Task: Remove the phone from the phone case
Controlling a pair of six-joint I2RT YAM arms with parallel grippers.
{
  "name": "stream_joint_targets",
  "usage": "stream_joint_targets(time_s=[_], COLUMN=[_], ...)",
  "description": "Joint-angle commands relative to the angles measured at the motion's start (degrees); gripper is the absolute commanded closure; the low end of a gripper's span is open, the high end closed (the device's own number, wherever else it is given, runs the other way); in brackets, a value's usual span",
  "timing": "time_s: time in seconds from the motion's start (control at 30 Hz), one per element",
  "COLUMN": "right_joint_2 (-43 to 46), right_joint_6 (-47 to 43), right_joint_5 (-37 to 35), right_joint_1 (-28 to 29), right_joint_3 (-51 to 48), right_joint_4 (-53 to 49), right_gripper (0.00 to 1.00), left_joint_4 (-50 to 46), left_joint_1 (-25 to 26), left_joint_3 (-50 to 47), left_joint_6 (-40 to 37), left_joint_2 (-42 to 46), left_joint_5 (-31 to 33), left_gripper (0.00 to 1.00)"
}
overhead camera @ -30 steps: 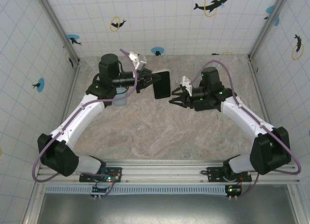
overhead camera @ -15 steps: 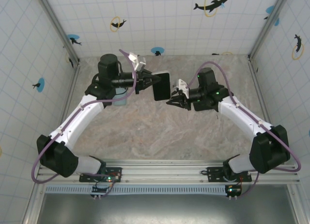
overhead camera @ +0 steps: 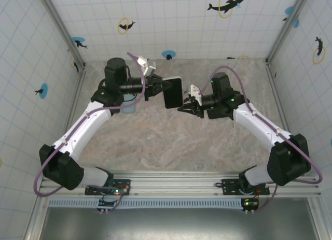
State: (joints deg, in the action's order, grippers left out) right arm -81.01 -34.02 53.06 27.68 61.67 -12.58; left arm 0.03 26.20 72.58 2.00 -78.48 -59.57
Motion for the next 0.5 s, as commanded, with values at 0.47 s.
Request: stream_joint_targets(time_s=[0.47], right_joint_2=[-0.1], right_joint_6=[-3.0], right_joint_5=[-3.3], right_joint_1=[0.1], right_joint_3=[5.2], right_joint_4=[3.1], right_gripper=[0.86], left_joint_4=[5.5], left_joint_1=[-0.2], left_joint_3=[-0.4], left_joint_6=[6.0], left_joint_2=[1.7], left_joint_5=[-6.2], left_gripper=[1.00])
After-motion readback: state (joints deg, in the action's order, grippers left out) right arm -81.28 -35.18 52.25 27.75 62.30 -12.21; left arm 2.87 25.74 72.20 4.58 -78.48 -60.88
